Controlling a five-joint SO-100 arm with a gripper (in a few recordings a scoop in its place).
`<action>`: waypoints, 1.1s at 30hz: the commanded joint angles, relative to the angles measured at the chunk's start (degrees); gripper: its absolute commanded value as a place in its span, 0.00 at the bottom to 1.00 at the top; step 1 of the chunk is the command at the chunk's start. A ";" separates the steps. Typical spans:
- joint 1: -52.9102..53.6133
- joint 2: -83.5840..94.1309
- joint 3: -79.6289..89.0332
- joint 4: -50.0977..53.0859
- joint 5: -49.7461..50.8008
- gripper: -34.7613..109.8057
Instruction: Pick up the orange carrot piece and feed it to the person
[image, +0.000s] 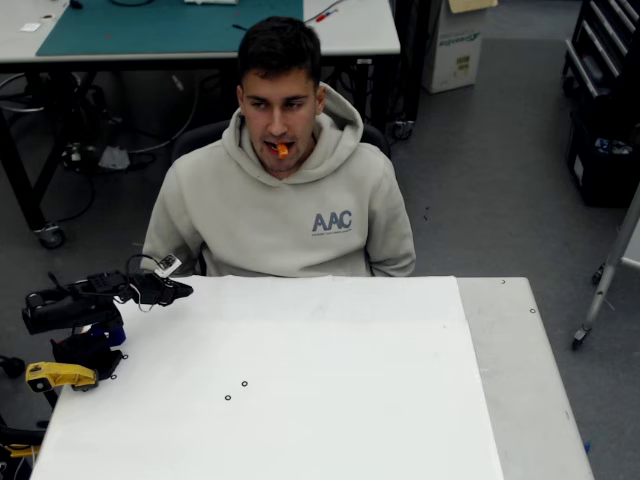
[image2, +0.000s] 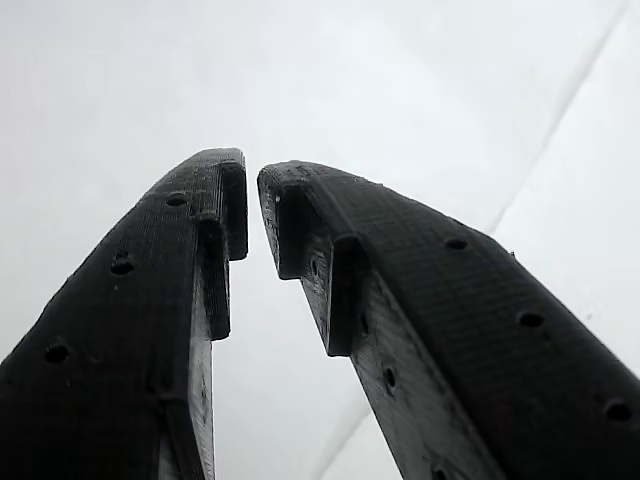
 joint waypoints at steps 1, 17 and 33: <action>-0.09 4.92 -0.70 4.13 -0.44 0.22; -0.70 13.01 -4.48 28.39 -0.35 0.22; -9.14 13.10 -6.94 40.17 -0.62 0.22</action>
